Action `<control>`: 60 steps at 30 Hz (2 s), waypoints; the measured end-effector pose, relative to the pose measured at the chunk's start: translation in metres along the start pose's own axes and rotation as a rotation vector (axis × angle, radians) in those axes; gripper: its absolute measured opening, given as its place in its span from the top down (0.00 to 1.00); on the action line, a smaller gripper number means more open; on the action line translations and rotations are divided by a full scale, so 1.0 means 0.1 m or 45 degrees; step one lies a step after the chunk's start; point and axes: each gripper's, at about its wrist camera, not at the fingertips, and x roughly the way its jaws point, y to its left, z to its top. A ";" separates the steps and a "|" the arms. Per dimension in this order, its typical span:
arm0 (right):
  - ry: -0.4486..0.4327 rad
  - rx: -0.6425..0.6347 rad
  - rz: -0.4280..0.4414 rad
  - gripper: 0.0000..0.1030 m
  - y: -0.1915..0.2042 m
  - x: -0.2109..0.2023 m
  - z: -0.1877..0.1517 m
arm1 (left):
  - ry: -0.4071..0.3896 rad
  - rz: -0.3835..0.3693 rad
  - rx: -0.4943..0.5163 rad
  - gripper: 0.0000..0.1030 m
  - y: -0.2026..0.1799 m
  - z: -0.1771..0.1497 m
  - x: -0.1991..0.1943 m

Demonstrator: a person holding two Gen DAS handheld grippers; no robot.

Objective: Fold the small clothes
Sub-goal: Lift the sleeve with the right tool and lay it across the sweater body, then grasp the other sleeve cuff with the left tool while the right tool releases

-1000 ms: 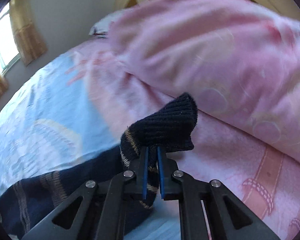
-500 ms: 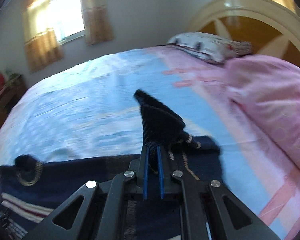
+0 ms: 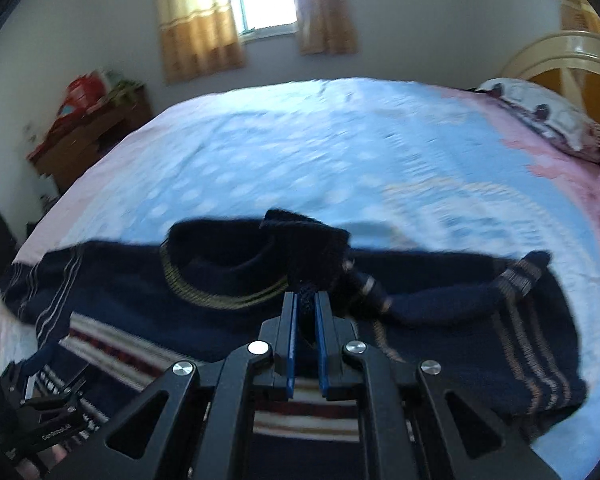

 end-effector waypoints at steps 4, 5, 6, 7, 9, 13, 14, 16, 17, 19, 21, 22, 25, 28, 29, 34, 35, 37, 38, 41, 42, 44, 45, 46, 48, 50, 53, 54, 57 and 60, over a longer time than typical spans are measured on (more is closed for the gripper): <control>0.068 -0.090 0.108 0.96 0.27 0.13 -0.19 | 0.003 -0.003 0.004 0.00 -0.01 0.00 0.00; 0.078 -0.106 0.137 0.95 0.31 0.14 -0.23 | 0.007 -0.002 0.011 0.00 -0.02 0.00 0.01; 0.101 -0.120 0.178 0.95 0.33 0.13 -0.28 | 0.014 -0.003 0.017 0.00 -0.02 0.00 0.02; 0.115 -0.120 0.202 0.95 0.33 0.11 -0.30 | 0.024 -0.002 0.026 0.00 -0.03 0.01 0.04; 0.101 -0.104 0.230 0.86 0.19 -0.03 -0.31 | 0.047 -0.014 0.049 0.00 -0.06 0.02 0.05; -0.010 -0.042 0.205 0.34 -0.37 -0.42 -0.34 | 0.048 -0.056 0.127 0.02 -0.22 0.07 -0.08; -0.046 -0.006 0.174 0.34 -0.57 -0.51 -0.36 | 0.036 -0.071 0.155 0.02 -0.29 0.08 -0.14; -0.093 0.101 0.092 0.34 -1.04 -0.68 -0.41 | 0.017 -0.120 0.227 0.02 -0.53 0.16 -0.29; -0.112 0.153 0.061 0.34 -1.23 -0.73 -0.45 | 0.011 -0.135 0.246 0.02 -0.62 0.18 -0.33; -0.147 0.272 -0.005 0.34 -1.61 -0.81 -0.56 | 0.010 -0.194 0.284 0.02 -0.87 0.28 -0.39; -0.166 0.361 -0.052 0.34 -1.86 -0.82 -0.68 | 0.019 -0.245 0.309 0.07 -1.13 0.38 -0.37; -0.174 0.390 -0.072 0.34 -1.93 -0.82 -0.71 | 0.024 -0.247 0.327 0.08 -1.23 0.41 -0.33; -0.199 0.466 -0.089 0.34 -2.11 -0.84 -0.76 | 0.132 -0.276 0.355 0.16 -1.50 0.50 -0.09; -0.232 0.474 -0.091 0.34 -2.18 -0.84 -0.83 | 0.228 -0.266 0.320 0.29 -1.69 0.51 0.20; -0.236 0.468 -0.096 0.34 -2.20 -0.85 -0.87 | 0.258 -0.253 0.303 0.32 -1.73 0.52 0.33; -0.192 0.483 -0.071 0.34 -2.23 -0.73 -0.93 | 0.242 -0.344 0.189 0.64 -1.81 0.46 0.41; -0.200 0.506 -0.063 0.34 -2.26 -0.73 -0.94 | 0.244 -0.378 0.196 0.90 -1.84 0.46 0.39; -0.209 0.545 -0.049 0.34 -2.32 -0.74 -0.96 | 0.207 -0.374 0.227 0.91 -1.92 0.45 0.28; -0.207 0.571 -0.046 0.34 -2.35 -0.73 -0.97 | 0.179 -0.373 0.253 0.91 -1.95 0.46 0.22; -0.202 0.616 -0.043 0.34 -2.41 -0.72 -0.99 | 0.145 -0.397 0.228 0.91 -1.91 0.56 0.10; -0.207 0.624 -0.045 0.34 -2.41 -0.73 -1.00 | 0.134 -0.407 0.214 0.91 -1.87 0.61 0.05; -0.214 0.625 -0.046 0.34 -2.41 -0.74 -1.00 | 0.091 -0.420 0.201 0.91 -1.73 0.72 -0.10; -0.215 0.620 -0.049 0.34 -2.40 -0.74 -1.00 | 0.070 -0.420 0.196 0.91 -1.67 0.77 -0.16; -0.215 0.611 -0.051 0.34 -2.39 -0.74 -0.99 | 0.052 -0.427 0.187 0.91 -1.59 0.82 -0.24; -0.215 0.595 -0.053 0.34 -2.36 -0.74 -0.99 | 0.022 -0.429 0.178 0.91 -1.44 0.91 -0.32; -0.218 0.580 -0.053 0.34 -2.34 -0.75 -0.98 | -0.009 -0.417 0.186 0.91 -1.30 0.94 -0.41; -0.219 0.572 -0.055 0.34 -2.33 -0.75 -0.98 | -0.044 -0.383 0.200 0.92 -1.11 0.96 -0.50; -0.219 0.571 -0.054 0.34 -2.33 -0.74 -0.98 | -0.049 -0.373 0.200 0.92 -1.05 0.95 -0.51; -0.216 0.573 -0.054 0.34 -2.34 -0.74 -0.99 | -0.041 -0.352 0.181 0.92 -0.86 0.91 -0.49; -0.215 0.563 -0.054 0.34 -2.33 -0.74 -0.98 | -0.028 -0.326 0.166 0.92 -0.69 0.86 -0.45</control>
